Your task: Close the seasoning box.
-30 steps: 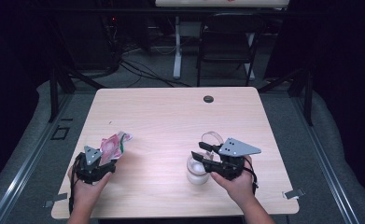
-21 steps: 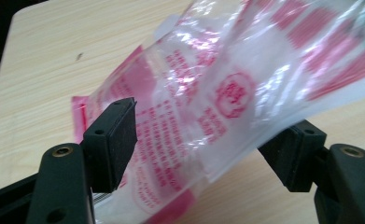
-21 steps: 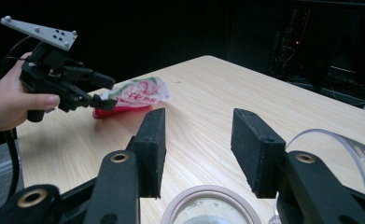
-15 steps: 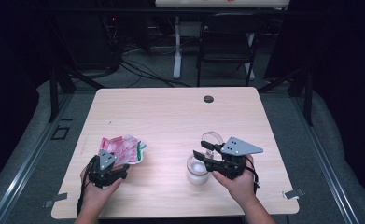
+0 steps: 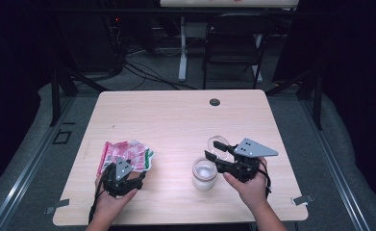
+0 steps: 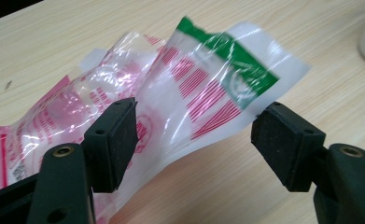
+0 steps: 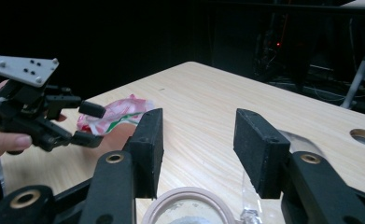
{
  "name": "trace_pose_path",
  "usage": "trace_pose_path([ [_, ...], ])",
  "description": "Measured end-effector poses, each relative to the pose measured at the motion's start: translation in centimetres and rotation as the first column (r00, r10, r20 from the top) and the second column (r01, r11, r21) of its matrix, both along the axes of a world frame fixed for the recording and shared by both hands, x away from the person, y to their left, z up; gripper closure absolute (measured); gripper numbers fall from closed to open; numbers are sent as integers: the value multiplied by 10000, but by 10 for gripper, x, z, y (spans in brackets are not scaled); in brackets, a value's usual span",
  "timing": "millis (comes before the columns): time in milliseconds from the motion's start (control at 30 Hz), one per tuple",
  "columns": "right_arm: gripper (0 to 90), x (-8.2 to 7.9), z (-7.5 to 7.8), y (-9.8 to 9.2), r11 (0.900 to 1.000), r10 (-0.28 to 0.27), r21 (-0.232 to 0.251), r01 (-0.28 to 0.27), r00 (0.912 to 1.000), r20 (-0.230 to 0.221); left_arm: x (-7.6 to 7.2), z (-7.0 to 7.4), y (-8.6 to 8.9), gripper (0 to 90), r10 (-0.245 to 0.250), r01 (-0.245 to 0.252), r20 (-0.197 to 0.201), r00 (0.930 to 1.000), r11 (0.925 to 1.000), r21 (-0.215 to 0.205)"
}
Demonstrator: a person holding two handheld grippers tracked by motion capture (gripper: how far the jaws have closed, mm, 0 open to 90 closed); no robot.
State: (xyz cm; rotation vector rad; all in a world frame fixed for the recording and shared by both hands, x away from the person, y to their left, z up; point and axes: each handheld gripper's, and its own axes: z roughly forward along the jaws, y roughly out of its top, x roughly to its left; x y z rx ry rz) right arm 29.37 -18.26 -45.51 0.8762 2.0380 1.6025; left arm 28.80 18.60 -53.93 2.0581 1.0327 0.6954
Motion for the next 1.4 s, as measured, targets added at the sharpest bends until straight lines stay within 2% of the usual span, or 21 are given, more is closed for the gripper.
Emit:
trace_pose_path([
  [200, 518, 0, 4, -7, 9997, -208, 139, 207, 9997, 106, -3, 1, -8, 317, -350, 348, -101, 9993, 9992, -205],
  [600, 512, 0, 9, -24, 9964, -731, 445, 725, 9972, 123, -5, -2, -21, 338, -908, 900, -348, 9953, 9957, -234],
  [733, 507, 2, 7, -30, 9945, -987, 369, 980, 9950, 172, -6, -2, -24, 337, -987, 978, -362, 9945, 9949, -267],
  [833, 502, 4, 6, -35, 9932, -1124, 300, 1121, 9936, 96, -7, -2, -26, 337, -1050, 1039, -405, 9936, 9942, -277],
  [900, 501, 6, 5, -38, 9920, -1220, 343, 1219, 9925, 11, -8, -1, -28, 337, -1103, 1099, -351, 9933, 9939, -116],
  [1033, 501, 10, 1, -42, 9899, -1364, 366, 1370, 9905, -184, -10, 2, -29, 337, -1116, 1109, -232, 9935, 9934, -296],
  [1133, 503, 13, -3, -44, 9900, -1383, 216, 1391, 9898, -352, -11, 3, -29, 338, -1137, 1132, -246, 9932, 9933, -236],
  [1400, 587, 16, -9, -43, 9936, -1127, -69, 1125, 9917, -622, -12, 5, -30, 339, -1230, 1225, -202, 9922, 9922, -231],
])
